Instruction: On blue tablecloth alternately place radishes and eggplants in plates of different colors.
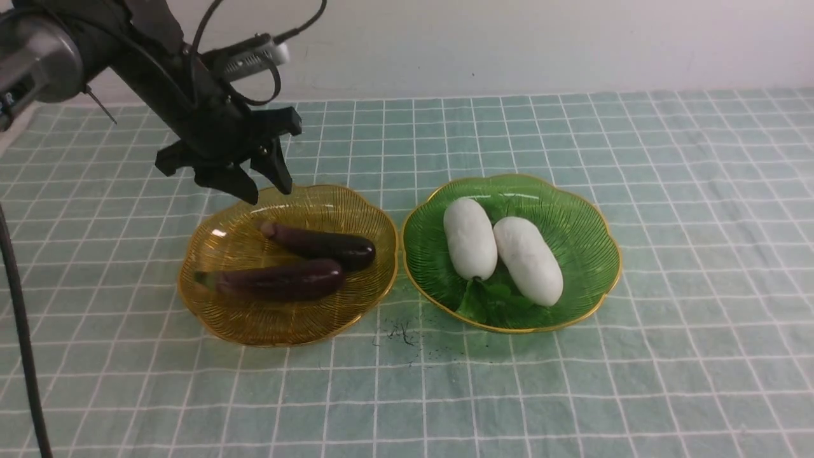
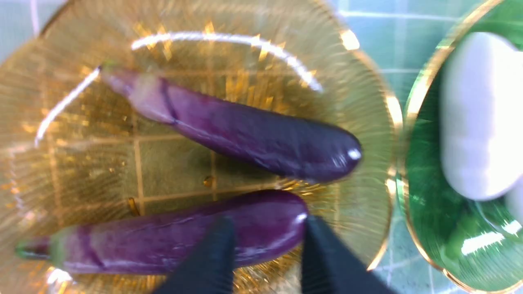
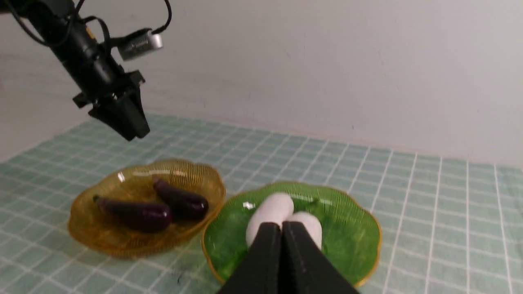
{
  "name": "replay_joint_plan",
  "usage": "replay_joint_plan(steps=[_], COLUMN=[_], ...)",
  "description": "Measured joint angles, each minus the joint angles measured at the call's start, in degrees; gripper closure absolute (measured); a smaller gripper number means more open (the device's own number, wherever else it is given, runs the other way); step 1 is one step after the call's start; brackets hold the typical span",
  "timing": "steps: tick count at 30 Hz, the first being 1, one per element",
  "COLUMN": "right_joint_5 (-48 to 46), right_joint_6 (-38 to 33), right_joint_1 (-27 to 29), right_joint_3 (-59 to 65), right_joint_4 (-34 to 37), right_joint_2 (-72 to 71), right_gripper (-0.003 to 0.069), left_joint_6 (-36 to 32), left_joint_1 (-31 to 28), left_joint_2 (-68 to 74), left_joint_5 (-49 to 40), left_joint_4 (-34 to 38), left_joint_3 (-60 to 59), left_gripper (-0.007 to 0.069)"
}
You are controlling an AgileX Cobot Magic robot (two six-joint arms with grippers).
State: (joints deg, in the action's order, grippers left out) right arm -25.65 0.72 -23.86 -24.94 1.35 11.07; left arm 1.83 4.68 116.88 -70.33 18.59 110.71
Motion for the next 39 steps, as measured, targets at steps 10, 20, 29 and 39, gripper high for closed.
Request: replay_joint_plan(steps=[10,20,29,39], right_joint_5=[11.11,8.79,5.84,5.88], right_joint_6=[0.11,0.11,0.11,0.11], right_joint_1=[0.0,0.0,0.0,6.12], right_joint_3=[6.53,8.94,9.78,19.95], right_joint_4=[0.0,0.0,0.0,0.0], right_joint_2=[0.0,0.0,-0.33,-8.12], right_gripper=[0.0674,0.0674,0.0674,0.0674], left_joint_6=[-4.53,-5.75,-5.79,-5.79], left_joint_1=[0.0,0.0,0.0,0.0], left_joint_2=[-3.79,-3.8,-3.8,-3.8], left_joint_5=[-0.3,-0.4,-0.4,-0.4], left_joint_4=[0.24,0.25,0.25,-0.38], left_joint_3=[0.0,0.0,0.0,0.0], left_gripper=[0.0632,0.0632,0.0632,0.0632])
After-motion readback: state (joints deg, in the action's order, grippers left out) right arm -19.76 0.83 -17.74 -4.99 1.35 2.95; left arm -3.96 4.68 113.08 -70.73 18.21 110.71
